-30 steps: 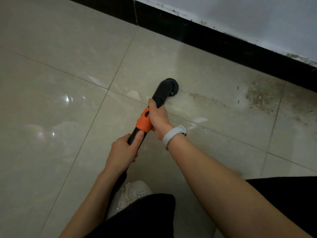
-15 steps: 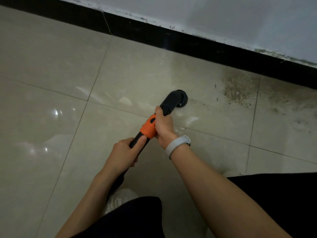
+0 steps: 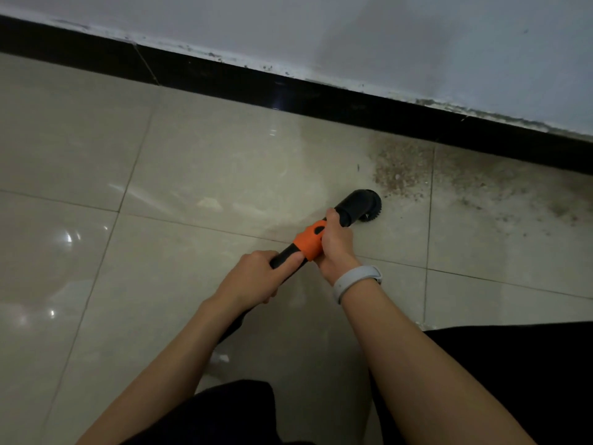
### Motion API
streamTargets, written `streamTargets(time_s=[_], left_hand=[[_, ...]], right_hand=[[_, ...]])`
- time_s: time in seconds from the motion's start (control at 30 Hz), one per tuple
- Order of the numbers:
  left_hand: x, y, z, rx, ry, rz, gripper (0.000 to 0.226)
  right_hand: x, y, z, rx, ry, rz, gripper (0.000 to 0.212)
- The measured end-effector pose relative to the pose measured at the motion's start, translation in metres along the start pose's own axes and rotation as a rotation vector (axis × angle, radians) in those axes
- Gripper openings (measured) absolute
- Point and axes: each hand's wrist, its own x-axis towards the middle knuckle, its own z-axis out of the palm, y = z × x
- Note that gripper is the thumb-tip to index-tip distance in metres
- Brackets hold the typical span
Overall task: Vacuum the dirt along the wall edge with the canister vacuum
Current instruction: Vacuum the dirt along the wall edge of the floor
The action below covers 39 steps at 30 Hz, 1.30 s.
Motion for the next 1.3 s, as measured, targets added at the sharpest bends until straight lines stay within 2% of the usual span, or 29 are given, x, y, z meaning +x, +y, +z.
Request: streamTargets(time_s=[0.1, 0.2, 0.37, 0.5, 0.6, 0.7, 0.8, 0.97, 1.03, 1.17, 1.3], left_hand=[[0.0, 0.004, 0.006, 0.032, -0.011, 0.021, 0.057], [-0.01, -0.008, -0.001, 0.005, 0.031, 0.014, 0.052], [-0.05, -0.054, -0.034, -0.173, 0.26, -0.069, 0.043], [-0.082, -0.088, -0.057, -0.211, 0.38, -0.165, 0.043], [-0.097, -0.107, -0.066, -0.198, 0.397, -0.187, 0.043], [-0.1, -0.114, -0.065, -0.207, 0.342, -0.177, 0.04], [-0.091, -0.109, -0.057, -0.2, 0.25, -0.147, 0.042], [-0.058, -0.074, -0.03, -0.14, 0.031, -0.094, 0.044], [-0.044, -0.057, -0.018, -0.093, -0.016, -0.067, 0.052], [-0.038, -0.042, -0.012, -0.001, 0.016, -0.039, 0.062], [-0.068, -0.072, -0.033, -0.018, 0.15, -0.111, 0.061]], right_hand=[[0.003, 0.001, -0.009, 0.03, 0.035, -0.001, 0.026], [-0.006, 0.008, 0.002, -0.011, 0.028, -0.046, 0.027], [-0.043, 0.042, 0.067, -0.121, -0.249, -0.079, 0.052], [-0.06, 0.068, 0.107, -0.28, -0.395, -0.025, 0.04], [-0.065, 0.091, 0.116, -0.311, -0.461, 0.057, 0.035], [-0.063, 0.106, 0.11, -0.236, -0.424, 0.097, 0.027], [-0.049, 0.109, 0.088, -0.136, -0.32, 0.087, 0.031], [-0.019, 0.089, 0.036, 0.084, -0.124, 0.044, 0.025], [-0.011, 0.074, 0.019, 0.169, -0.046, 0.005, 0.026], [-0.009, 0.057, 0.015, 0.264, -0.026, -0.019, 0.031], [-0.036, 0.077, 0.046, 0.063, -0.164, 0.022, 0.024]])
